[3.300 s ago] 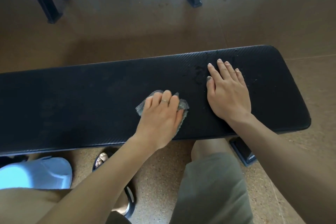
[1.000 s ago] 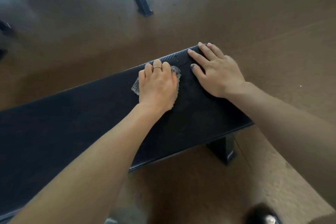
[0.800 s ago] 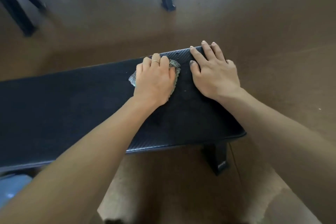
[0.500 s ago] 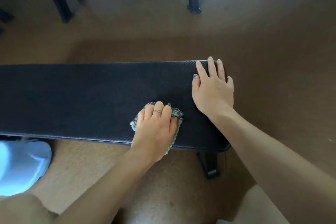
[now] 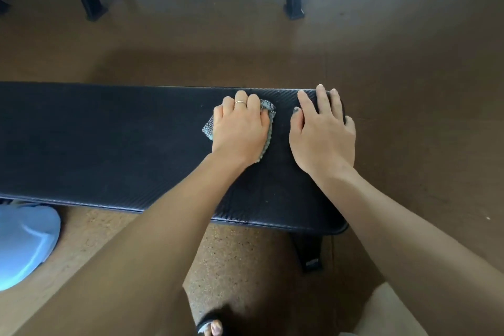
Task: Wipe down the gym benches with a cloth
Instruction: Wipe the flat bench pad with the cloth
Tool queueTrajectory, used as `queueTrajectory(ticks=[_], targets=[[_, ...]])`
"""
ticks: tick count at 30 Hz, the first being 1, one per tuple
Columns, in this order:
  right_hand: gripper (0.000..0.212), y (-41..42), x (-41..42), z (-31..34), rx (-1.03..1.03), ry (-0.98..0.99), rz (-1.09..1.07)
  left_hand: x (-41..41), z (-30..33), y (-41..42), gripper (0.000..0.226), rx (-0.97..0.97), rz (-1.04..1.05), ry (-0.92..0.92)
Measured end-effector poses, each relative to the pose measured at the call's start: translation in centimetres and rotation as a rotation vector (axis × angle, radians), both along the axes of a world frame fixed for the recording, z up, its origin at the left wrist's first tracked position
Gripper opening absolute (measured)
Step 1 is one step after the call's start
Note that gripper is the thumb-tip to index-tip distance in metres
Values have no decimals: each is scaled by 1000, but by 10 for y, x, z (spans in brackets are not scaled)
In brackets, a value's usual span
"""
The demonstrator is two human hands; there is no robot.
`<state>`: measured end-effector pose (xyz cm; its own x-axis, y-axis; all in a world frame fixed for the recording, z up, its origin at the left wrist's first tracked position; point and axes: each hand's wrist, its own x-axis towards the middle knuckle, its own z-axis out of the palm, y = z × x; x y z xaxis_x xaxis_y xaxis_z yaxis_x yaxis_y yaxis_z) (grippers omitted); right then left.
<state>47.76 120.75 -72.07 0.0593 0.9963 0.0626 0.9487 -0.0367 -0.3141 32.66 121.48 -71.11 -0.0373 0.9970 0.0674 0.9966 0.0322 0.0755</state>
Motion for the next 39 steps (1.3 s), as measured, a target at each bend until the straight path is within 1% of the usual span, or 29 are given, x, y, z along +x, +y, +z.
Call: queueTrajectory(ticks=[2,5,7,11,14,19,22,26,28,30,33,37,39], targets=[[51,-1,-1,1,-1,-4,-5,-6,-1,-17,30,13,-68,-2],[51,-1,-2,0,9,6,-15,-33,-4,-73,29,123,-259,25],[50,0,-3,0,4,7,-36,-49,-7,-90,29,136,-326,12],[50,1,-5,0,9,-19,-59,-51,-6,-49,37,80,-288,17],[51,1,-4,1,-2,-27,-64,-48,-4,1,33,23,-253,-22],[52,4,-6,1,3,-27,-77,-45,-3,48,31,43,-246,-52],[52,-1,-6,1,7,-21,-83,-47,-1,39,33,-6,-270,-59],[51,-1,-6,3,12,21,-101,-46,3,-14,40,-65,-408,-37],[51,-1,-6,3,29,44,-102,-44,5,-33,38,-59,-500,-31],[51,-1,-4,2,42,82,-100,-40,6,-20,32,-83,-539,-34],[52,-1,0,2,65,120,-96,-21,6,25,30,-97,-496,-37],[54,2,2,1,126,152,-96,3,5,78,35,-89,-409,-25],[55,2,3,-2,145,150,-92,4,5,97,34,-164,-368,-74]])
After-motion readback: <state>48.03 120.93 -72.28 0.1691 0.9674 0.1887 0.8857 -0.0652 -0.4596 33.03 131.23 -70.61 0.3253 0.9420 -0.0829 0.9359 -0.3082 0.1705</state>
